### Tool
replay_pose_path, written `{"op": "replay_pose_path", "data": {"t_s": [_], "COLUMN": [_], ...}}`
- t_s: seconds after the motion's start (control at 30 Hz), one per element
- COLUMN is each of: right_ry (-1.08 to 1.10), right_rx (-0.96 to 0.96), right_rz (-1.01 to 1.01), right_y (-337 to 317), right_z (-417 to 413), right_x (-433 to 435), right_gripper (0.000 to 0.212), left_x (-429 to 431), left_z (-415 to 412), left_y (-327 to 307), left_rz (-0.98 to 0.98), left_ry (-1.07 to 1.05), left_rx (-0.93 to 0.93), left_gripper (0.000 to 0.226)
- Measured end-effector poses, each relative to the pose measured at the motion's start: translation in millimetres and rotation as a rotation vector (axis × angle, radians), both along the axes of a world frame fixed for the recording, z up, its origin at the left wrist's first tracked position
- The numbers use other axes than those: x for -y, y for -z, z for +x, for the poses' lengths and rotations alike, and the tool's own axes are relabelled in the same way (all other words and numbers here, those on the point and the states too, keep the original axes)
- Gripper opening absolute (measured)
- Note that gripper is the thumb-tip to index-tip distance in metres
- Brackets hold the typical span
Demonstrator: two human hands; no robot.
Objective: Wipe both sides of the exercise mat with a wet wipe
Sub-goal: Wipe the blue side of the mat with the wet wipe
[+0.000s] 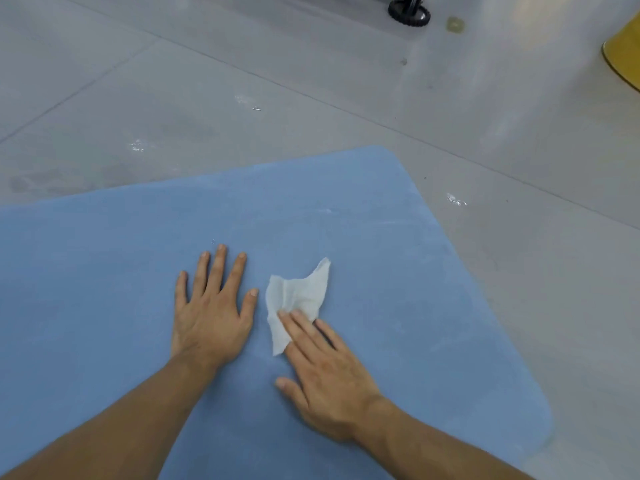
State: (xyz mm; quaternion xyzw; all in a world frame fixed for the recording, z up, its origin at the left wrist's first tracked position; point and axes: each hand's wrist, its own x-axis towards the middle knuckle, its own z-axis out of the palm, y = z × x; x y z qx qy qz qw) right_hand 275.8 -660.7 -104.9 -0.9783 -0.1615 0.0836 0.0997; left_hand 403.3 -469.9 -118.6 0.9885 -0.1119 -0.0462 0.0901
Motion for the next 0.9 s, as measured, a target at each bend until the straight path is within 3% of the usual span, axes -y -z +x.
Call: {"op": "replay_pose_path", "data": {"t_s": [0.13, 0.2, 0.47, 0.73, 0.9], "right_ry": [-0.209, -0.200, 0.233, 0.621, 0.800], "right_rx": [0.015, 0.019, 0.075, -0.057, -0.056], "right_rz": [-0.098, -0.104, -0.213, -0.234, -0.237], "right_y": [-3.3, -4.1, -8.2, -21.5, -14.1], "right_z": [-18.7, -18.7, 22.9, 47.5, 33.2], "right_x": [13.6, 28.8, 95.1, 177.5, 214.5], "right_gripper": [0.067, 0.066, 0.068, 0.095, 0.080], "left_x": [-0.2, 0.5, 1.2, 0.7, 1.0], "left_z": [-0.5, -0.6, -1.4, -1.7, -1.6], "left_y": [-1.9, -3.7, -7.4, -8.6, -7.5], "left_rz": [0.011, 0.004, 0.009, 0.006, 0.009], "left_ry": [0.006, 0.000, -0.001, 0.003, -0.002], "left_rx": [-0.008, -0.015, -0.040, -0.046, -0.037], "left_gripper": [0.073, 0.074, 0.075, 0.075, 0.074]}}
